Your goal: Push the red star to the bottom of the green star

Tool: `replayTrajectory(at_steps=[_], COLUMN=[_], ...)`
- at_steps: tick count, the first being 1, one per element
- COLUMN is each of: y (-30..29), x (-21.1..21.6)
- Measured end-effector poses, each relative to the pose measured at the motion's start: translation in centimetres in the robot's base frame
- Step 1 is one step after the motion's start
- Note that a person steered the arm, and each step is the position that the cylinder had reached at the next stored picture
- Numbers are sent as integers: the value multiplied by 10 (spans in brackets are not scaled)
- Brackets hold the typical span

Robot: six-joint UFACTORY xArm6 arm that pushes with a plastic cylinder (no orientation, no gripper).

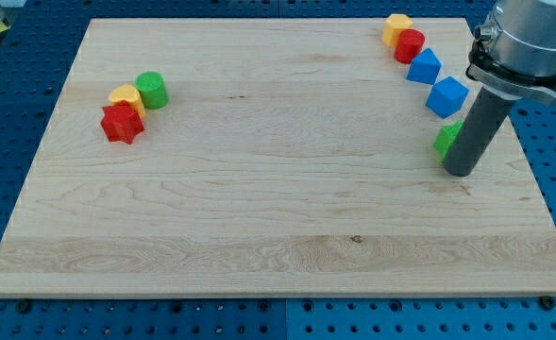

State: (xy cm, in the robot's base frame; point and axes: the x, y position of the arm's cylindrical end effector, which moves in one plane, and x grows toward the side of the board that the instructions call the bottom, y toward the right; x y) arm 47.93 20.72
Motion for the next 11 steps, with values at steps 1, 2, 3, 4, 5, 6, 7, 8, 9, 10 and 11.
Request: replayTrajectory(at_steps=[1,2,3,4,5,6,7,8,9,10,11], y=[0,0,0,-36,-93,-143,-217,-309,-393,-437,-447], x=[-4,-9,-7,12,-26,-98,-149,-165,-177,-178,-145])
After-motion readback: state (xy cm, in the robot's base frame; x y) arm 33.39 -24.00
